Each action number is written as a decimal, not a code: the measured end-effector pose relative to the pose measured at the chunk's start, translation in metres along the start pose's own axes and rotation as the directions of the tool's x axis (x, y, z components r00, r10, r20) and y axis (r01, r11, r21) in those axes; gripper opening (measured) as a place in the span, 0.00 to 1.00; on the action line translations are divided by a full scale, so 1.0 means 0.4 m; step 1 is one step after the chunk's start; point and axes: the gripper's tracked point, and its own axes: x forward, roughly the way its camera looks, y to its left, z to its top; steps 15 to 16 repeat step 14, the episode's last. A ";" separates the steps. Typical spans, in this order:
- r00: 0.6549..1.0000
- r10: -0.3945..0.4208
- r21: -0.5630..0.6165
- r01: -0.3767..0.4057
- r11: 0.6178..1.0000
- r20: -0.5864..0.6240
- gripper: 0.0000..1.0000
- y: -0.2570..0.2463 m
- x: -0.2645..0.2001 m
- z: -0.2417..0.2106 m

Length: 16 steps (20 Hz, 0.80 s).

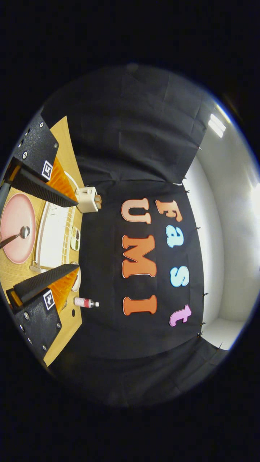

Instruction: Take the plate from the dish rack, then take the spoon from the basket and place it into the plate.

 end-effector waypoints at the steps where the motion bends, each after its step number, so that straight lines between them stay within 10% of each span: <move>1: 1.000 -0.015 -0.011 0.015 1.000 0.014 0.95 -0.002 -0.003 0.005; 16: 0.991 -0.132 -0.030 0.132 0.991 0.021 0.95 -0.075 -0.024 -0.036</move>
